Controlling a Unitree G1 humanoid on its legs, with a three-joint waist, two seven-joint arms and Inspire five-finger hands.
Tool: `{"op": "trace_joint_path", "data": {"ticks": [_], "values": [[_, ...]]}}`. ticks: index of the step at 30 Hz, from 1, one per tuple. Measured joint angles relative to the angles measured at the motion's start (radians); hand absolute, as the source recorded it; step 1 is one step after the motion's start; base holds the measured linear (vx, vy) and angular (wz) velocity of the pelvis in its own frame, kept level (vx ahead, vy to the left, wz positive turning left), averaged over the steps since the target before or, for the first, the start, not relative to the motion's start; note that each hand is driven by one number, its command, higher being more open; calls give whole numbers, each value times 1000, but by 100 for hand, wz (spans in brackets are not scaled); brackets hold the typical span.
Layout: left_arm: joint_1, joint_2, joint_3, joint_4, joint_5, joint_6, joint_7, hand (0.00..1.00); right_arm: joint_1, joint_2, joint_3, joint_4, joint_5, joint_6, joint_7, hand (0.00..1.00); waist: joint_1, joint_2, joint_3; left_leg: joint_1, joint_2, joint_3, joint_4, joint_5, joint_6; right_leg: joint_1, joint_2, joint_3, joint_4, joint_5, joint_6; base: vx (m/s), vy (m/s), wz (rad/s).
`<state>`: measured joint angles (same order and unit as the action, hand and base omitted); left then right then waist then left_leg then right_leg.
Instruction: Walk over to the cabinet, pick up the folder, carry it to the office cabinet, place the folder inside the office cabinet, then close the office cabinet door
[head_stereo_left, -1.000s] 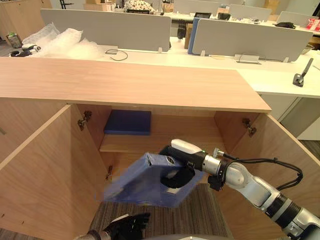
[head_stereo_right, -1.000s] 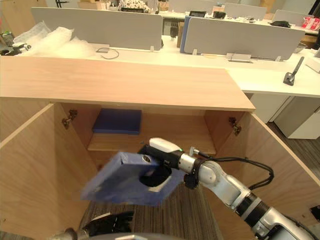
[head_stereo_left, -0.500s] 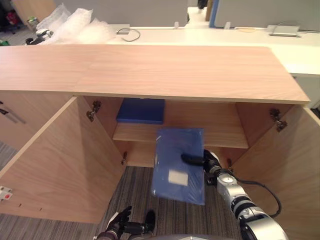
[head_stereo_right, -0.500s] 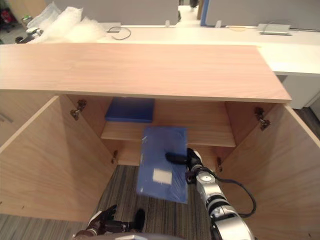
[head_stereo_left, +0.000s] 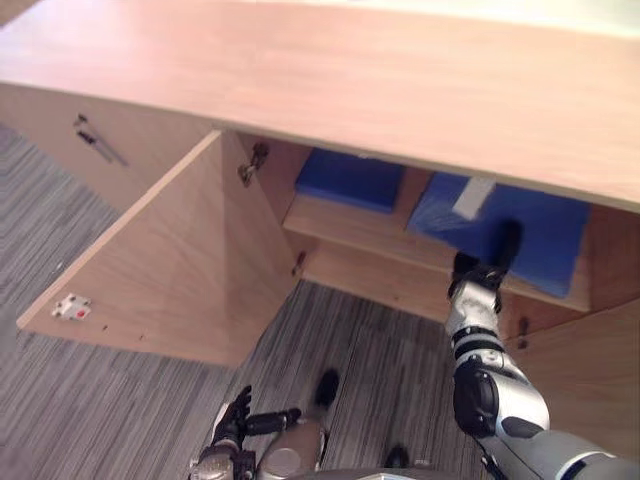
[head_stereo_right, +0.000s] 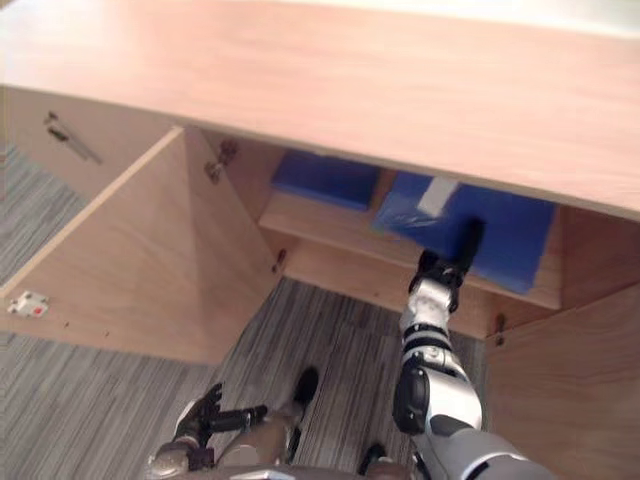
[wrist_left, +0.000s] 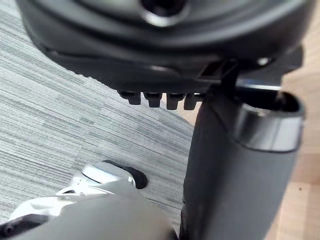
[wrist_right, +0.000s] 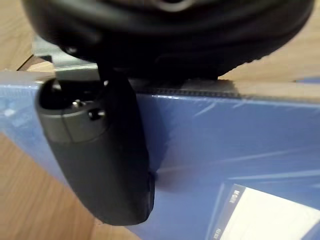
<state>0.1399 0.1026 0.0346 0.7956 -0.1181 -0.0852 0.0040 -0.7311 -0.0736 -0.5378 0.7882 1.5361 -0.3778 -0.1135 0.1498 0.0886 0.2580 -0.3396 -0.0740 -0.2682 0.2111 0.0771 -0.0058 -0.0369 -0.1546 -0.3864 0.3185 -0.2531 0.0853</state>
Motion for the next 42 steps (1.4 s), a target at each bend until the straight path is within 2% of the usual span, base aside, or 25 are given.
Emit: {"op": "trace_joint_path", "data": {"ticks": [1, 5, 6, 7, 10, 13, 17, 20, 26, 31, 35, 40, 41, 42], "values": [[0, -5, 8, -18, -13, -2, 2, 100, -37, -17, -2, -34, 0, -18, -13, 0, 8, 14, 13, -51, -10, 8, 104, -52, 4, -37, -15, 1, 80, -35, -1, -18, 98, 10], [-4, -10, 55, -25, -32, -2, 28, 100, -135, -78, 10, -57, -23, -36, -88, 0, 13, 28, 29, -184, -26, 33, 331, -164, 6, -144, -47, 17, 268, -134, 1, -28, 29, -9], [-4, -10, 66, -24, -39, -1, 31, 100, -151, -92, 10, -58, -27, -36, -96, 0, 13, 31, 38, -208, -32, 38, 366, -180, 7, -164, -56, 19, 303, -157, 3, -60, 16, -10], [-4, -11, 76, -23, -51, -1, 34, 100, -178, -118, 9, -62, -43, -32, -107, 0, 13, 44, 57, -242, -39, 45, 424, -205, 9, -195, -71, 26, 367, -189, 7, -50, 21, -5], [-4, -15, 110, -23, -79, 0, 35, 100, -238, -160, 10, -69, -49, -19, -127, 0, 13, 60, 81, -301, -58, 62, 510, -234, 12, -262, -105, 42, 486, -244, 11, -66, 27, -1], [-4, -17, 141, -26, -99, 0, 40, 100, -308, -199, 10, -69, -50, -11, -147, 0, 14, 87, 103, -366, -66, 78, 589, -252, 10, -332, -131, 59, 596, -290, 7, -93, 13, 4], [-1, -19, 149, -26, -115, 3, 43, 100, -376, -232, 21, -61, -42, -18, -175, 0, 24, 105, 127, -417, -71, 91, 647, -264, 0, -392, -152, 70, 691, -332, 2, -127, -3, 3], [-1, -24, 149, -23, -115, 11, 43, 100, -408, -269, 21, -54, -38, -33, -186, 0, 38, 107, 136, -460, -72, 89, 687, -272, -12, -437, -160, 72, 753, -357, -3, -96, -20, 6], [-1, -35, 150, -1, -117, 22, 44, 100, -466, -328, 8, -55, -35, -107, -252, 0, 42, 110, 148, -497, -88, 93, 718, -277, -29, -480, -186, 79, 823, -390, -9, -34, -14, 6], [-2, -41, 160, 11, -129, 22, 45, 100, -491, -354, 8, -55, -45, -92, -290, 0, 40, 110, 151, -512, -89, 97, 731, -277, -28, -503, -190, 90, 848, -394, -8, 8, -15, 0], [-10, -42, 160, 10, -140, 22, 49, 100, -518, -359, 8, -55, -44, -108, -306, 0, 38, 110, 165, -521, -90, 99, 749, -282, -33, -510, -194, 92, 869, -406, -7, 0, 0, 0], [-11, -43, 160, 11, -148, 24, 61, 100, -556, -362, 7, -54, -45, -105, -335, 0, 39, 112, 176, -581, -89, 107, 832, -313, -37, -564, -198, 111, 950, -442, -9, -4, 2, -2], [-11, -43, 160, 11, -148, 26, 62, 100, -558, -362, 7, -53, -45, -101, -338, 100, 41, 111, 178, -593, -88, 109, 850, -319, -38, -576, -198, 117, 966, -447, -8, -8, 16, -8], [-11, -43, 160, 12, -148, 29, 63, 100, -559, -362, 7, -48, -45, -96, -344, 100, 41, 112, 183, -603, -86, 113, 873, -328, -37, -583, -198, 122, 985, -455, -8, -13, 25, -11]]}}
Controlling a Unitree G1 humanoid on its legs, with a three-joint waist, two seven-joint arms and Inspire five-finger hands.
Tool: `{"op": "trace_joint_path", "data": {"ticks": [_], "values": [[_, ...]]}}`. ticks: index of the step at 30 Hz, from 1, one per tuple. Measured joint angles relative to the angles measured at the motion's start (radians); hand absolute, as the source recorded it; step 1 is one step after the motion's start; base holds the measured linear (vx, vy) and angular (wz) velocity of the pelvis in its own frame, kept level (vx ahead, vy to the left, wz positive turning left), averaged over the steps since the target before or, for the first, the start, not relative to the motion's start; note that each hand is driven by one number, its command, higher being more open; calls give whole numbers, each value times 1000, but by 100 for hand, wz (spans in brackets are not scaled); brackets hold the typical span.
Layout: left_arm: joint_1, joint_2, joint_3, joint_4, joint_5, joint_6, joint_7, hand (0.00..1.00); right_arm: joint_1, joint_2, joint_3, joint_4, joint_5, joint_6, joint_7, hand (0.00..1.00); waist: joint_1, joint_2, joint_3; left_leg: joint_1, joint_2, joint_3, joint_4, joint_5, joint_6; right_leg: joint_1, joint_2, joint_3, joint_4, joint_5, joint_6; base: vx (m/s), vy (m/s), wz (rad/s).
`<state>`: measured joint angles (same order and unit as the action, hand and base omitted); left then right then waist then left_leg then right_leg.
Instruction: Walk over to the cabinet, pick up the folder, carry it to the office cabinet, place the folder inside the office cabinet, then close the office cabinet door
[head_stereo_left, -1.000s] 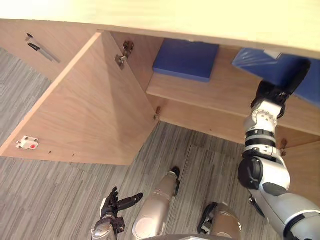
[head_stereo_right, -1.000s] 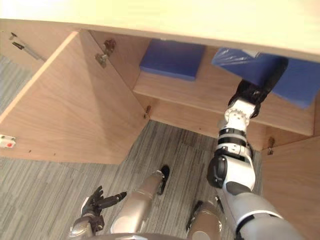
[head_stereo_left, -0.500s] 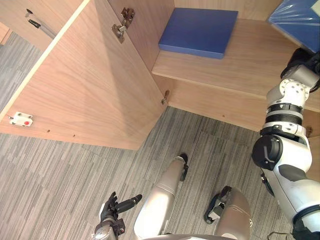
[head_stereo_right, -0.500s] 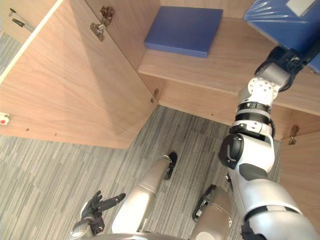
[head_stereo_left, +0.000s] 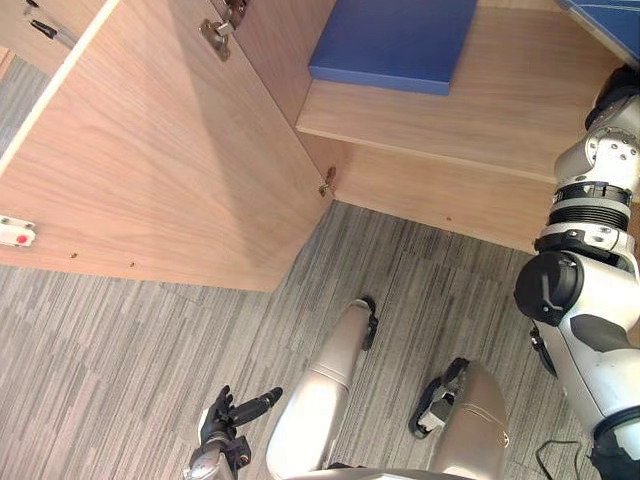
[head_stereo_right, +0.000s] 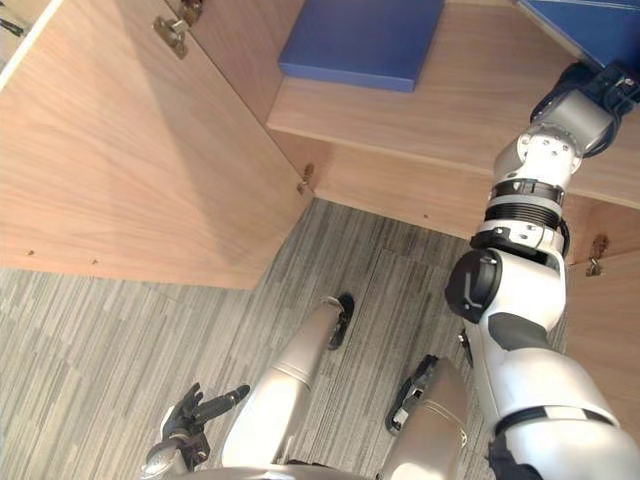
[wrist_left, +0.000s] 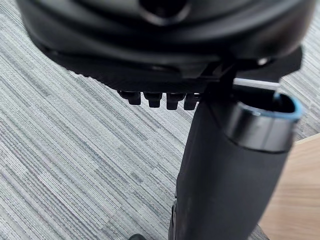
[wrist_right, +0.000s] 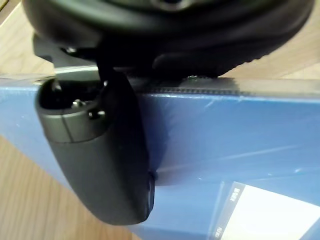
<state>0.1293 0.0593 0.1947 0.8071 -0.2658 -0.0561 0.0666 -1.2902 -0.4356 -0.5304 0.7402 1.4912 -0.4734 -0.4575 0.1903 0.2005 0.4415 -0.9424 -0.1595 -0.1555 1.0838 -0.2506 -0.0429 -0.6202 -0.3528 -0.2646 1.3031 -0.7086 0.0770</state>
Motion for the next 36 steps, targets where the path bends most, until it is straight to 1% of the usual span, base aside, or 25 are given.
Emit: {"op": "trace_joint_path", "data": {"ticks": [3, 4, 10, 13, 17, 20, 22, 24, 27, 29, 30, 31, 32, 34, 35, 36], "values": [[-2, -4, 0, 0, 0, 1, 1, 100, -1, 0, 0, 17, 0, 6, -16, 100, 0, 0, 8, -15, 5, 7, 30, -12, 0, -14, 1, 11, 26, -10, 1, -15, 28, -10], [-2, -11, 0, 0, 0, 1, 2, 100, -1, 0, 0, 19, 0, 9, -23, 100, 3, 1, 9, -22, 8, 17, 35, -19, -7, -27, 1, 22, 33, -12, 2, -23, 32, -12], [-2, -13, 0, 1, -9, 1, 14, 100, -3, -4, 2, 20, -9, 29, -25, 100, 1, 2, 10, -25, 17, 27, 38, -20, -4, -31, 2, 27, 34, -12, 2, -10, 14, -3], [-2, -13, 0, 1, -9, 0, 14, 100, -4, -6, 8, 20, -50, 50, -25, 100, 0, 1, 11, -25, 17, 28, 39, -16, 4, -31, 2, 27, 33, -12, 2, 0, 0, 0], [-2, -14, 2, 1, -10, 0, 14, 100, -8, -9, 48, 32, -101, 82, -23, 100, -5, -3, 13, -23, 21, 29, 40, -15, 5, -29, 6, 27, 32, -12, 2, 0, 0, 0], [-3, -17, 14, 1, -11, 0, 14, 100, -14, -17, 94, 64, -137, 127, -14, 100, -9, -8, 17, -19, 26, 30, 40, -16, 4, -26, 10, 29, 31, -12, 2, 1, -10, -5], [-3, -17, 24, 1, -11, 0, 14, 100, -17, -37, 163, 102, -162, 174, 8, 100, -14, -15, 21, -19, 32, 29, 41, -16, 4, -26, 16, 29, 30, -12, 2, -7, -7, -5], [-3, -17, 27, 2, -20, 0, 14, 100, -29, -41, 207, 130, -168, 200, 21, 100, -21, -19, 23, -18, 33, 29, 42, -16, 4, -26, 17, 29, 29, -12, 2, -8, -4, -3], [-3, -17, 39, 1, -23, 0, 12, 100, -34, -54, 297, 182, -259, 282, 60, 100, -30, -28, 27, -18, 41, 29, 42, -16, 4, -27, 24, 29, 24, -12, 1, -1, -5, -6], [-3, -15, 62, 0, -22, 0, 1, 100, -35, -88, 414, 236, -401, 384, 114, 100, -32, -36, 30, -18, 52, 29, 41, -16, 4, -28, 34, 29, 18, -10, -1, 6, -17, -9], [-3, -14, 66, 1, -22, 0, -3, 100, -35, -99, 444, 248, -439, 409, 131, 100, -32, -37, 30, -18, 54, 29, 41, -16, 4, -28, 35, 29, 17, -9, -1, 7, -22, -5], [-3, -9, 66, 1, -20, 0, -14, 100, -37, -124, 515, 278, -565, 480, 191, 100, -32, -40, 29, -18, 56, 29, 40, -16, 4, -28, 37, 29, 16, -9, -3, 0, 0, 0], [-3, -7, 66, 1, -20, 0, -16, 100, -38, -128, 532, 283, -590, 493, 202, 100, -32, -40, 30, -17, 57, 29, 40, -16, 4, -28, 38, 29, 16, -9, -3, 0, 0, 0], [-3, 3, 66, -1, -19, 0, -35, 100, -40, -149, 633, 330, -738, 567, 288, 100, -34, -47, 30, -15, 60, 30, 39, -16, 4, -28, 40, 28, 16, -8, -3, 0, 0, 0], [-3, 6, 66, -1, -18, 0, -40, 100, -40, -150, 644, 346, -779, 582, 307, 100, -34, -49, 30, -14, 60, 30, 38, -16, 4, -28, 40, 28, 16, -8, -3, 0, 0, 0], [-3, 13, 66, -1, -16, 1, -53, 100, -40, -154, 672, 376, -842, 610, 339, 100, -34, -53, 30, -14, 61, 30, 38, -16, 4, -27, 40, 27, 16, -8, -4, 0, 0, 0]]}}
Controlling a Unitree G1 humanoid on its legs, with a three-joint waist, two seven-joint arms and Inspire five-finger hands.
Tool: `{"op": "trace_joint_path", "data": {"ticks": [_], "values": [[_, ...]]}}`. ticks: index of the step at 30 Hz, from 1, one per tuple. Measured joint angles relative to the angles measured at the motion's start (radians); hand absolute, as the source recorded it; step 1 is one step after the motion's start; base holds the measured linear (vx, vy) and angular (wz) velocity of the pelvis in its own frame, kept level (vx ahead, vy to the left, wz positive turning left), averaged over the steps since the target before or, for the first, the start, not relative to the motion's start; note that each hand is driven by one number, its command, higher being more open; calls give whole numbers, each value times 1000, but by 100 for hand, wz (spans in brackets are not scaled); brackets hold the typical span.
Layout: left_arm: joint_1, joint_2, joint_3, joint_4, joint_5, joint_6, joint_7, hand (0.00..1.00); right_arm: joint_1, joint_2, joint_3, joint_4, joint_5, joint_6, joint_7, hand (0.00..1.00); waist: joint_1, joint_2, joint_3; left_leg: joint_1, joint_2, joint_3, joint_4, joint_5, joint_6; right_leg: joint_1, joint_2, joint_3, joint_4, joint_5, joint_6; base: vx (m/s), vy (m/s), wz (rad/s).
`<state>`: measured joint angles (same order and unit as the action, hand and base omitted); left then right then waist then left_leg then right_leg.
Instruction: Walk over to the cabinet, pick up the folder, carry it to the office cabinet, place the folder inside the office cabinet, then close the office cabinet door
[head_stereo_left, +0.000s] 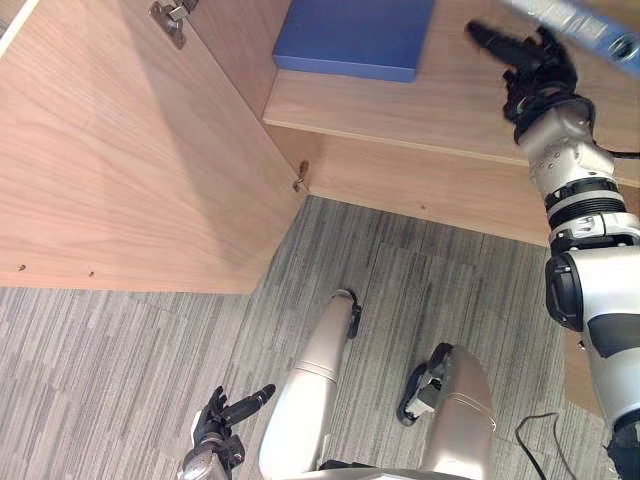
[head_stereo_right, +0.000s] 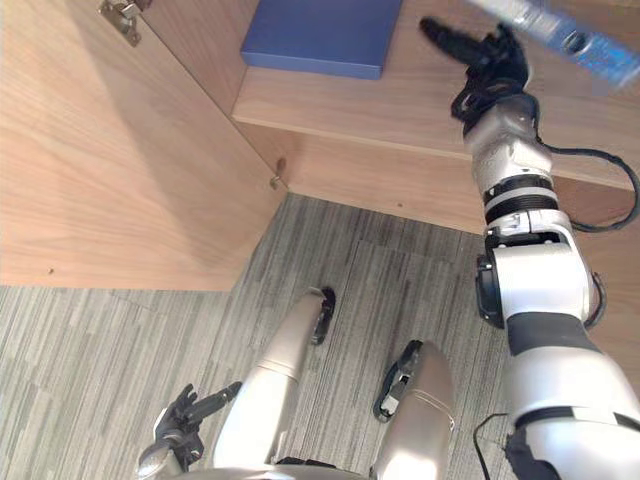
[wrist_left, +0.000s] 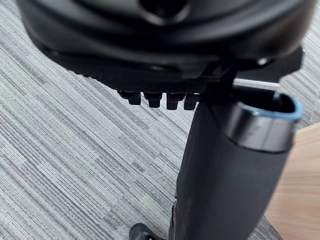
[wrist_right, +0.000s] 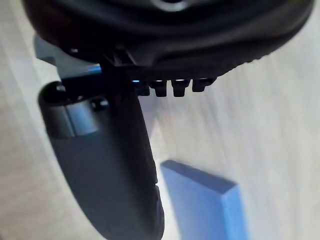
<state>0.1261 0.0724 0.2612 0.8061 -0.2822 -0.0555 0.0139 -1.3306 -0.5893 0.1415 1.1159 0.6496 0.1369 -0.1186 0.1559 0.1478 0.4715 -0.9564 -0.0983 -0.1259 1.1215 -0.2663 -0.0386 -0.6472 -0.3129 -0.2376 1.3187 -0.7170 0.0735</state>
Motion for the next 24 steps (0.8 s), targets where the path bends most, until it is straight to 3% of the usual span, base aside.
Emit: {"op": "trace_joint_path", "data": {"ticks": [5, 10, 24], "values": [[0, 12, 38, -13, 20, 4, -41, 100, 12, -42, 6, 40, -276, 38, 124, 100, 1, -10, 0, 0, 1, 1, 0, 0, 0, 2, 0, -2, -5, 0, 0, 0, 0, 0], [0, 23, 64, -18, 40, 6, -66, 100, 60, -65, -2, 30, -511, 1, 205, 100, 0, -24, -6, 3, 2, 3, -2, -1, 2, 7, 0, -2, -10, 1, 0, 0, 0, 0], [0, 23, 70, -18, 39, 23, -70, 100, 130, -82, -67, 8, -629, -27, 225, 100, 6, -38, -14, 22, 25, 30, -16, -7, 12, 21, 6, 6, -40, 13, 3, 2, 5, -3]]}}
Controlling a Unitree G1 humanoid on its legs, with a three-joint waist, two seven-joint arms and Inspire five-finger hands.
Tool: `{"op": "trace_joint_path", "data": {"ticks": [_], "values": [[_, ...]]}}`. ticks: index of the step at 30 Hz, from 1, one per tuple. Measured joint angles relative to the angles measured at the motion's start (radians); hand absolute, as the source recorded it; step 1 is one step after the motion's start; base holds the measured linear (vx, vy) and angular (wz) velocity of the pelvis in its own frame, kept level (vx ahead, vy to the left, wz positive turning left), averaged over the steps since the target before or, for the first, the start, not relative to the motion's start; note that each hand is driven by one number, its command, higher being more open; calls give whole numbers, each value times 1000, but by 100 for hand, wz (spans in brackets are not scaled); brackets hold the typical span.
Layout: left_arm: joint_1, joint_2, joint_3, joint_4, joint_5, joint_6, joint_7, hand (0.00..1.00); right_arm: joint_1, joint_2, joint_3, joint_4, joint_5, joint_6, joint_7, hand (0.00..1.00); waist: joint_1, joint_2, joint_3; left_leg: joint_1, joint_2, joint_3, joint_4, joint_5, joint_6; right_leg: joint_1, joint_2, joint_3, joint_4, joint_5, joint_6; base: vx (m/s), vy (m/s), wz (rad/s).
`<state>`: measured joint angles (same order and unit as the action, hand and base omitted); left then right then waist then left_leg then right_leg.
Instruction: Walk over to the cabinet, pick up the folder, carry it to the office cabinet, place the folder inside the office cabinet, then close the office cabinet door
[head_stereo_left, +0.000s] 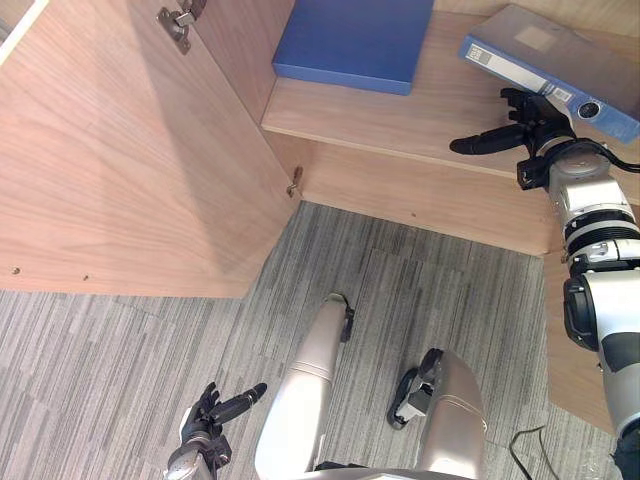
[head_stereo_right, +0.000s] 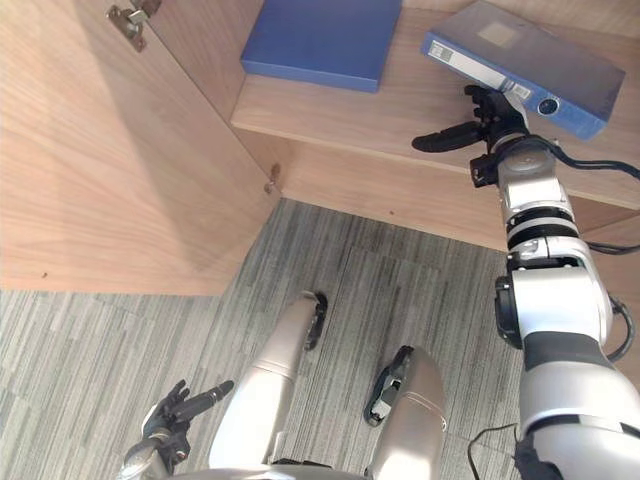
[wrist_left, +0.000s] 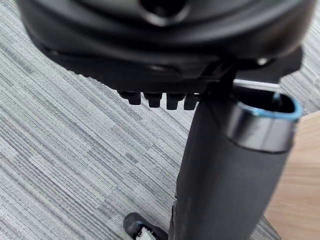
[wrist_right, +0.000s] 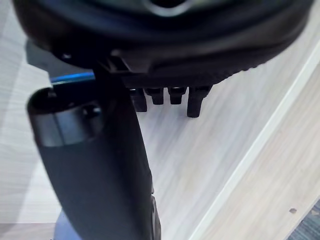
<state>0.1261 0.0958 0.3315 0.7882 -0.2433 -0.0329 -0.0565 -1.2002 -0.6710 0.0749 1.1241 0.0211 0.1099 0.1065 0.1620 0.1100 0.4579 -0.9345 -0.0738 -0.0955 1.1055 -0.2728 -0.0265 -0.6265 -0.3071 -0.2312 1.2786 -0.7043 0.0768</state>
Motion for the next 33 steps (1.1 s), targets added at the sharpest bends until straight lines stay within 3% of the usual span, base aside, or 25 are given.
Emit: {"op": "trace_joint_path", "data": {"ticks": [13, 21, 27, 31, 33], "values": [[0, -2, 36, -2, -4, -5, -15, 100, -23, -160, -9, -56, -31, -37, -1, 100, 7, 1, -1, -135, 37, 65, 56, -9, 28, -191, 13, 94, 73, 8, 12, -8, 15, -13], [-2, -22, 41, 16, -3, -10, -17, 100, -2, -186, 39, -84, -147, -47, -2, 100, -4, 0, 0, -135, 51, 71, 56, -10, 28, -197, 27, 103, 68, 19, 12, -32, -6, -6], [-4, -26, 40, 24, -2, -22, -17, 100, 86, -165, 216, -200, -124, -85, 19, 100, -20, -25, 6, -74, 76, 78, 30, -12, 25, -149, 48, 106, 34, 32, 12, -27, -33, -14], [-4, -21, 38, 21, 0, -34, -18, 100, 178, -139, 359, -320, -139, -99, 112, 100, -35, -55, -4, -27, 107, 89, 6, -16, 17, -118, 70, 109, -1, 48, 10, -33, -25, -25], [-7, -20, 37, 20, 0, -40, -23, 100, 202, -134, 387, -359, -147, -123, 121, 100, -42, -56, -5, -22, 120, 89, 6, -17, 15, -114, 84, 108, -10, 57, 8, -20, 8, -18]]}}
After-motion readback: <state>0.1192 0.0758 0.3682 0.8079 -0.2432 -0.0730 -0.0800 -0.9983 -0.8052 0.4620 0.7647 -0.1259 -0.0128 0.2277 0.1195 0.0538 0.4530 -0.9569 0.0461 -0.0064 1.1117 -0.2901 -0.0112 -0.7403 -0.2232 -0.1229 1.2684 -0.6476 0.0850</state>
